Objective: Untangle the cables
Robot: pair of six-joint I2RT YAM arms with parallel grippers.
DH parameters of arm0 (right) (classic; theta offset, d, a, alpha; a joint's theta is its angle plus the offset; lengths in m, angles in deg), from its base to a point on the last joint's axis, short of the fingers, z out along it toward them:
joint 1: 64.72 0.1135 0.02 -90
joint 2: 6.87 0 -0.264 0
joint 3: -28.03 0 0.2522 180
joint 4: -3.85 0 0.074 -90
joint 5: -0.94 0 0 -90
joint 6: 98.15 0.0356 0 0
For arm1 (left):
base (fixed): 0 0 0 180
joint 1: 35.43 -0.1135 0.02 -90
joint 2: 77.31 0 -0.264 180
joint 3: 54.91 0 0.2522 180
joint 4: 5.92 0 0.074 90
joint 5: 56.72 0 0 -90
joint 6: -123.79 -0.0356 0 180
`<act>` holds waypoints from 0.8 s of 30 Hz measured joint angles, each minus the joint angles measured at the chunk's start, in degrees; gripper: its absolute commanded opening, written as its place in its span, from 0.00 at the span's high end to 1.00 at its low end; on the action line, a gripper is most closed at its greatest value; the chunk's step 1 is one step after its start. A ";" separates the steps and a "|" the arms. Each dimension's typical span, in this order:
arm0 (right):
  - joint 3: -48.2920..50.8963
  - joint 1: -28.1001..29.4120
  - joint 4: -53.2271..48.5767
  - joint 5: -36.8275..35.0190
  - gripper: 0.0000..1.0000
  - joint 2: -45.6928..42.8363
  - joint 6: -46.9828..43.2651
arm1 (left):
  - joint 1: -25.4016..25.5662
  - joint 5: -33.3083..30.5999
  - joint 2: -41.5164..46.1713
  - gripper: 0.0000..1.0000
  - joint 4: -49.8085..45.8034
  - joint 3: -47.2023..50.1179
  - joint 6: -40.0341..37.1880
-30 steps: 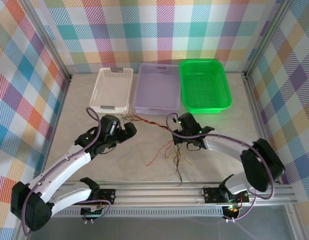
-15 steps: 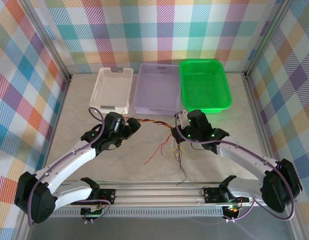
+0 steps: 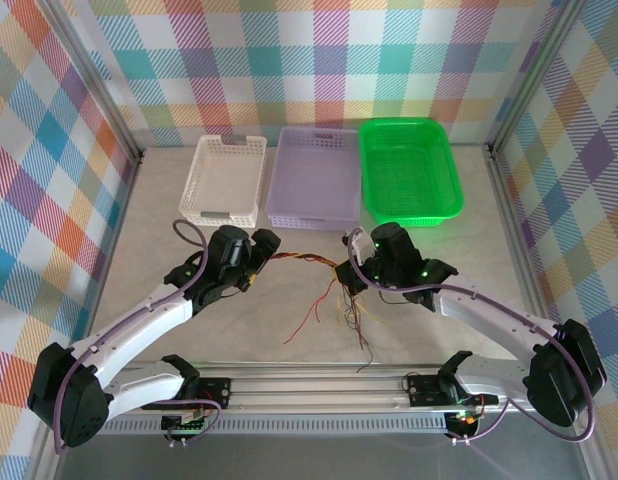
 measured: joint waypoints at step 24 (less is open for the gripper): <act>0.07 0.94 -0.11 3.98 0.93 -2.62 -1.55 | 0.31 -4.42 0.87 1.00 3.32 1.09 2.34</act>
